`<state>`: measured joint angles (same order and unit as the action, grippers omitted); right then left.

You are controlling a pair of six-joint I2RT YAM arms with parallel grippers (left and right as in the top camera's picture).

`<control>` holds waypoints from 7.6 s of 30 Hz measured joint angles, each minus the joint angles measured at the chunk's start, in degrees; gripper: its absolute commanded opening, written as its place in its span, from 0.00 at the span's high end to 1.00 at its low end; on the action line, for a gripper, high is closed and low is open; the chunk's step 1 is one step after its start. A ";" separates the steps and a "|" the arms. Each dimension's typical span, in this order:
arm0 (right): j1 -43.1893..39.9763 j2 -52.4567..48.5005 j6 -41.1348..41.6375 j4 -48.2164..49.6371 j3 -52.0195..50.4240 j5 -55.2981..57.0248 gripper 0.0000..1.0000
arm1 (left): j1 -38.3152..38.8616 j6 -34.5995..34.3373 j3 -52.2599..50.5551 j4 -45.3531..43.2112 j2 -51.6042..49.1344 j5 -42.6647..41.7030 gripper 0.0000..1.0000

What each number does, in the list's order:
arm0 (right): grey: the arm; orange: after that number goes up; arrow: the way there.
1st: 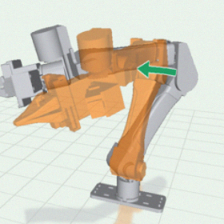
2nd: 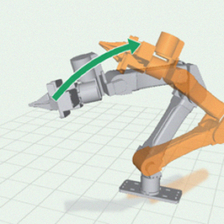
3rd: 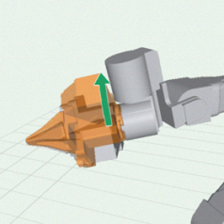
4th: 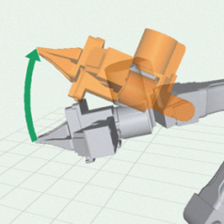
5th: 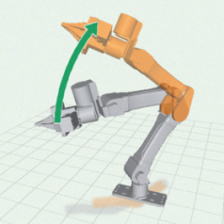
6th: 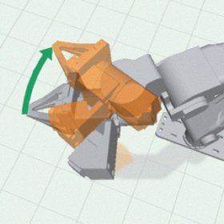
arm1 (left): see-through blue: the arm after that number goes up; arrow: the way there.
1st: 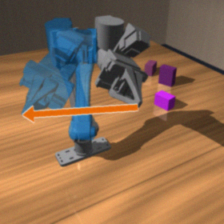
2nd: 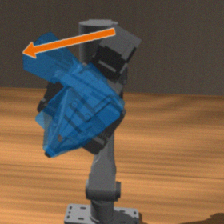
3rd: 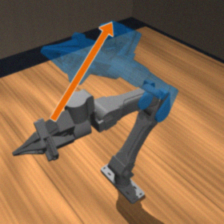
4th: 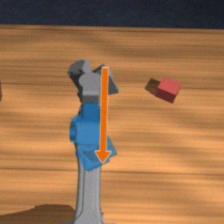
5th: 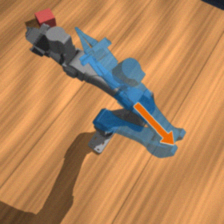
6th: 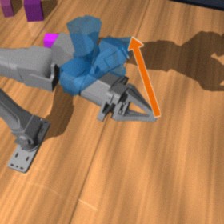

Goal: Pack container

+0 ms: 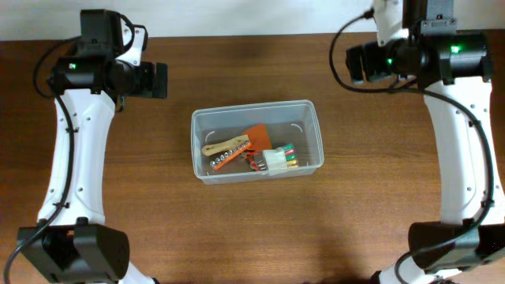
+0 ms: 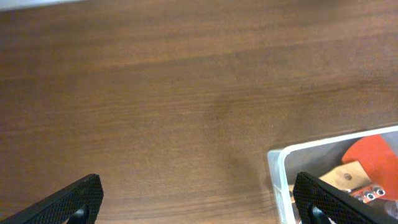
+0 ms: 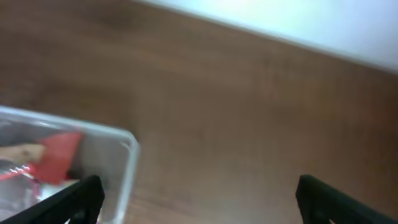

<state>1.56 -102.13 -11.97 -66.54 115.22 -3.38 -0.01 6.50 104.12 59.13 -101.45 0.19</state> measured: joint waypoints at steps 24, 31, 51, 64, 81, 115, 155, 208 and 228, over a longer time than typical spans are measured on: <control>-5.07 76.00 1.07 9.14 -62.69 0.57 0.01 | 1.81 -3.72 -61.53 -23.91 63.41 7.69 0.01; -5.07 79.01 1.11 8.48 -70.58 0.57 0.01 | 1.81 -4.02 -63.58 -24.28 69.31 13.90 0.01; -5.07 79.01 1.25 8.52 -71.21 0.59 0.01 | 1.81 -4.02 -63.63 -22.08 69.20 15.32 0.01; -3.63 88.39 1.27 9.88 -71.76 -0.81 0.01 | 1.81 -4.04 -63.63 -21.86 69.20 15.32 0.01; 0.96 101.44 -0.74 52.46 -100.72 -2.93 0.01 | 1.81 -4.02 -63.76 -21.68 69.16 15.43 0.01; 1.18 101.33 2.27 56.78 -112.02 5.29 0.01 | 1.81 -4.02 -63.80 -21.66 69.11 15.54 0.01; 1.18 101.33 1.64 56.76 -112.02 5.27 0.01 | 5.31 -3.74 -78.49 -28.06 95.91 2.58 0.01; 1.18 101.33 1.51 56.78 -112.04 5.29 0.01 | 5.35 -3.15 -103.27 -54.40 100.65 0.57 0.01; 1.18 101.33 1.51 56.78 -112.04 5.29 0.01 | 5.35 -3.15 -103.27 -54.40 100.65 0.57 0.01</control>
<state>2.74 -0.80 -10.46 -9.76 3.18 1.91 5.34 3.36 0.84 4.73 -0.80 0.75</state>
